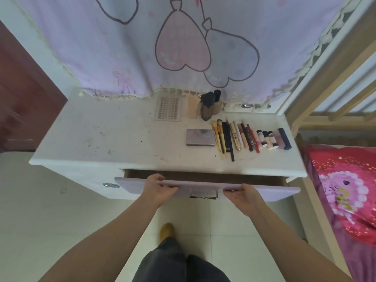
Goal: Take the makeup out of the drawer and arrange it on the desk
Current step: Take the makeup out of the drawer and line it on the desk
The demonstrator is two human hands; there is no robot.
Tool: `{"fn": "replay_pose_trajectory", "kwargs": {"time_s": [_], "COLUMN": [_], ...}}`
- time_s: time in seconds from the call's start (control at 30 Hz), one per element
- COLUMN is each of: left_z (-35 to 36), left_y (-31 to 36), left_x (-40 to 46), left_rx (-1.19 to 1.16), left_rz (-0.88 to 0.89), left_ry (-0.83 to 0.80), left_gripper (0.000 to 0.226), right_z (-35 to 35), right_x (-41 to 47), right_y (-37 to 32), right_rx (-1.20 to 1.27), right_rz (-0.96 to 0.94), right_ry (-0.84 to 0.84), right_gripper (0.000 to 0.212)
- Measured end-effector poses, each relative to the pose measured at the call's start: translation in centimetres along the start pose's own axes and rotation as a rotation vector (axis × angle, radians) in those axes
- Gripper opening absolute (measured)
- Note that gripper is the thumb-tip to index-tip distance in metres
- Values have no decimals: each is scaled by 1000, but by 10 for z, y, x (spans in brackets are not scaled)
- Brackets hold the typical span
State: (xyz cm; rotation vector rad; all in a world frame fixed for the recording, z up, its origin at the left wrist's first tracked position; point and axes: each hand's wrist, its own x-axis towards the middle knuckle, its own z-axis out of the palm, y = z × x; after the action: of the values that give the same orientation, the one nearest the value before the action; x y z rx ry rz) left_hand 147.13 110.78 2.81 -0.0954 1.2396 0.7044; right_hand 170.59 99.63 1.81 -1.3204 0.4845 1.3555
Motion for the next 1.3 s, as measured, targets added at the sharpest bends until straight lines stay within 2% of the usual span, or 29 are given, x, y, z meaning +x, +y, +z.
{"fn": "replay_pose_trajectory", "kwargs": {"time_s": [0.07, 0.13, 0.23, 0.3, 0.37, 0.43, 0.53, 0.6, 0.7, 0.77, 0.83, 0.93, 1.0, 1.07, 1.13, 1.23, 1.3], "left_z": [15, 26, 33, 33, 31, 29, 32, 48, 86, 114, 137, 157, 160, 159, 156, 150, 140], "left_y": [7, 15, 27, 31, 30, 30, 39, 47, 60, 64, 62, 52, 43, 32, 23, 11, 2], "left_x": [8, 16, 28, 29, 27, 24, 14, -5, -36, -60, -80, -95, -91, -76, -63, -47, -41], "left_rx": [-36, -49, 3, 20, 134, 347, 767, 1033, 1290, 1425, 1628, 1861, 1919, 2006, 2061, 2200, 2225], "left_rz": [-23, -36, -33, -58, -84, -107, -113, -43, 228, 440, 705, 1168, 1424, 1691, 1842, 1875, 1903], "left_ry": [-43, -52, -37, -59, -100, -121, -133, -193, -276, -327, -361, -365, -379, -346, -363, -502, -661], "left_gripper": [17, 8, 45, 50, 31, 16, 28, 30, 32, 32, 33, 34, 34, 42, 52, 60, 60], "right_z": [13, 21, 25, 24, 18, 14, 26, 47, 85, 102, 112, 109, 100, 88, 73, 51, 37], "right_x": [5, 15, 23, 22, 22, 17, -1, -16, -39, -53, -67, -72, -74, -78, -80, -80, -79], "right_y": [-12, -20, -27, -28, -28, -31, -48, -65, -89, -100, -104, -89, -73, -59, -45, -22, 0], "right_rx": [60, 130, 167, 134, -106, -435, -1030, -1406, -1908, -2060, -1987, -1827, -1743, -1714, -1767, -1787, -1760], "right_rz": [2, 18, 43, 59, 41, 25, -1, -116, -417, -620, -841, -1356, -1511, -1574, -1505, -1218, -1029], "right_ry": [-7, -17, -56, -119, -144, -109, -64, -75, -22, 31, 180, 442, 520, 608, 740, 851, 950], "right_gripper": [22, 25, 31, 26, 18, 20, 29, 30, 31, 34, 37, 39, 38, 41, 46, 57, 59]}}
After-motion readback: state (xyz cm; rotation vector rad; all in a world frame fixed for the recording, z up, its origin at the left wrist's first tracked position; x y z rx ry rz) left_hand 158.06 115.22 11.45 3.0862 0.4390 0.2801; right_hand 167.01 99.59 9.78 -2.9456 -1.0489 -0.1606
